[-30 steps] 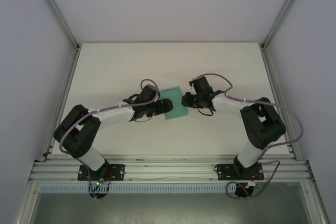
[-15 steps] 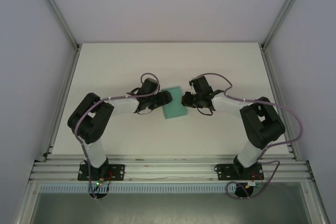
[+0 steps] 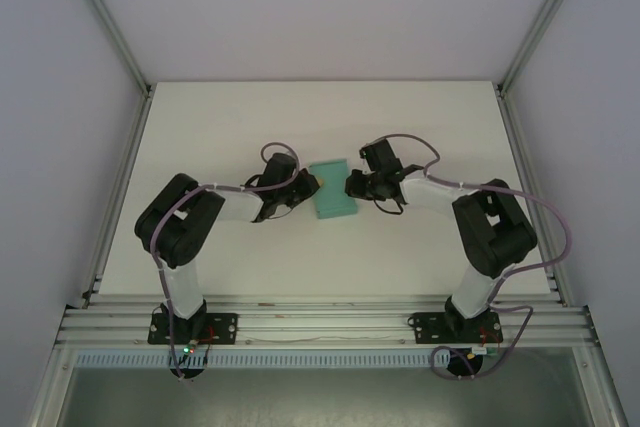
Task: Assemble paper box
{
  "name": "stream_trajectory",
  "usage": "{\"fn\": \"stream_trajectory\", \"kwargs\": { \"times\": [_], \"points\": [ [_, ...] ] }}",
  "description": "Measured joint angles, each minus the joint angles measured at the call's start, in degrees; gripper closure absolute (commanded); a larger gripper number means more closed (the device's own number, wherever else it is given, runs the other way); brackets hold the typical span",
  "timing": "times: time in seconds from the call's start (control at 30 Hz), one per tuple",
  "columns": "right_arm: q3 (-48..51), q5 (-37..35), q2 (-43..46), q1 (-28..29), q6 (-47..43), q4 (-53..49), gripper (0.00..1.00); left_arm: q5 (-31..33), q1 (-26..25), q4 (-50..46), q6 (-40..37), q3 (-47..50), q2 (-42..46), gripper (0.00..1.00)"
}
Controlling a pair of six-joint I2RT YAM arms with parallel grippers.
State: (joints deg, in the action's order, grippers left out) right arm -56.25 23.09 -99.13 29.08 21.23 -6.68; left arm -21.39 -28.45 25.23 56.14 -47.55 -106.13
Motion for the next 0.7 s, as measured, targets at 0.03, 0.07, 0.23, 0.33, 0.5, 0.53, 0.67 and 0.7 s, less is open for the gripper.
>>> {"fn": "stream_trajectory", "kwargs": {
  "times": [0.03,0.07,0.23,0.33,0.5,0.53,0.67,0.7],
  "points": [
    [-0.02,0.0,-0.04,0.0,-0.11,0.04,0.82,0.07,-0.02,0.85,0.5,0.37,-0.11,1.0],
    [-0.02,0.0,-0.04,-0.04,-0.22,0.07,0.82,0.09,-0.02,1.49,0.92,0.61,-0.15,1.0],
    [-0.02,0.68,-0.07,-0.63,-0.24,0.39,0.78,0.9,-0.37,2.89,1.51,0.7,-0.66,1.0],
    [-0.02,1.29,-0.15,-0.94,-0.26,0.52,0.78,2.49,-1.11,2.47,1.51,0.33,-0.66,0.93],
    [0.0,1.75,-0.15,-1.53,-0.26,0.55,0.77,5.44,-2.54,0.98,1.49,-0.61,-0.66,0.79],
    [0.0,1.73,-0.15,-1.55,-0.26,0.5,0.77,5.77,-2.71,0.83,1.6,-0.74,-0.66,0.74],
    [0.0,1.38,-0.11,-1.64,-0.66,0.44,0.67,6.86,-3.19,-1.33,0.76,-1.9,-0.48,0.6],
    [0.0,1.29,-0.11,-1.75,-0.83,0.24,0.65,7.15,-3.39,-2.56,0.37,-2.43,-0.31,0.54]
  ]
}}
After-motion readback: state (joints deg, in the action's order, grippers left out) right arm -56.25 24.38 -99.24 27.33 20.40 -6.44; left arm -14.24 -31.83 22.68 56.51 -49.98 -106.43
